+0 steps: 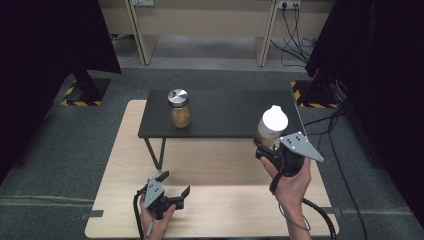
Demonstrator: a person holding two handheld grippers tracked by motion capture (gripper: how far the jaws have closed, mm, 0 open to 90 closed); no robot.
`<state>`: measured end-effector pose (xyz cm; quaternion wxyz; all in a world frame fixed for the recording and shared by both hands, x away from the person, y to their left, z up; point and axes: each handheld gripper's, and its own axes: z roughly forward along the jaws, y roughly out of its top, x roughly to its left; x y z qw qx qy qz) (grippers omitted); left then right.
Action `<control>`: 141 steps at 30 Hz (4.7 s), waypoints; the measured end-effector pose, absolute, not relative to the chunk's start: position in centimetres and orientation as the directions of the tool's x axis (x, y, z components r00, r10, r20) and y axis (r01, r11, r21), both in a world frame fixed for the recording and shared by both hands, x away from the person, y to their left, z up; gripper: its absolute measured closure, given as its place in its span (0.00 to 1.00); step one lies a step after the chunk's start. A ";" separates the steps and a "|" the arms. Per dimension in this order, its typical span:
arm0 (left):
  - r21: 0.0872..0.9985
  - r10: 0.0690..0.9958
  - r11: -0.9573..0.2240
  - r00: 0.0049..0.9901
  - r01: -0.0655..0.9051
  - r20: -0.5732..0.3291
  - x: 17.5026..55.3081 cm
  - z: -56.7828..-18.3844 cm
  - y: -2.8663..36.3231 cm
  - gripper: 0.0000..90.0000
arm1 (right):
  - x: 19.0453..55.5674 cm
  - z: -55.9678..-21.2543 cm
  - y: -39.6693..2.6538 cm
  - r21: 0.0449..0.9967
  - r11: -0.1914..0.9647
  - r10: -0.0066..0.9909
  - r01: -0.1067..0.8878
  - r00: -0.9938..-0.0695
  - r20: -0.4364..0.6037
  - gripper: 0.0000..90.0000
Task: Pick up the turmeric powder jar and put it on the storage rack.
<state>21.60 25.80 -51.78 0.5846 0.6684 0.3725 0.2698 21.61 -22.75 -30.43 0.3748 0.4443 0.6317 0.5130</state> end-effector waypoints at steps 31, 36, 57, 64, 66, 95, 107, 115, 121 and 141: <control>0.982 0.811 -0.042 0.580 0.184 -0.074 21.7 -51.7 25.8 0.03 | 26.6 -28.7 -21.0 0.969 0.109 0.960 0.222 -0.276 -0.045 0.34; 0.982 0.811 -0.043 0.580 0.184 -0.074 21.7 -51.7 25.8 0.03 | 27.5 -28.4 -20.6 0.965 0.110 0.962 0.236 -0.270 -0.044 0.34; 0.982 0.811 -0.043 0.581 0.182 -0.072 21.7 -51.8 25.8 0.03 | 30.3 -28.3 -19.8 0.952 0.102 0.967 0.289 -0.255 -0.026 0.34; 0.982 0.811 -0.042 0.581 0.182 -0.073 21.7 -51.8 25.8 0.03 | 30.9 -28.2 -19.6 0.950 0.112 0.965 0.292 -0.259 -0.034 0.34; 0.982 0.810 -0.042 0.581 0.182 -0.073 21.7 -51.8 25.8 0.03 | 31.0 -28.3 -19.7 0.951 0.108 0.965 0.289 -0.261 -0.030 0.34; 0.982 0.808 -0.038 0.584 0.182 -0.077 21.8 -51.8 25.8 0.03 | 30.5 -29.9 -19.7 0.968 0.082 0.968 0.239 -0.249 -0.020 0.34; 0.983 0.809 -0.039 0.583 0.182 -0.076 21.7 -51.8 25.7 0.03 | 30.5 -29.9 -19.7 0.968 0.082 0.968 0.238 -0.250 -0.020 0.34; 0.983 0.808 -0.039 0.584 0.182 -0.077 21.7 -51.8 25.7 0.03 | 30.5 -29.9 -19.8 0.968 0.082 0.968 0.239 -0.251 -0.020 0.34; 0.983 0.808 -0.037 0.584 0.181 -0.077 21.7 -51.8 25.7 0.03 | 30.5 -29.9 -19.8 0.968 0.083 0.968 0.237 -0.251 -0.022 0.34; 0.983 0.808 -0.039 0.585 0.179 -0.075 21.7 -51.8 25.7 0.03 | 30.5 -29.8 -19.8 0.967 0.084 0.967 0.240 -0.254 -0.021 0.34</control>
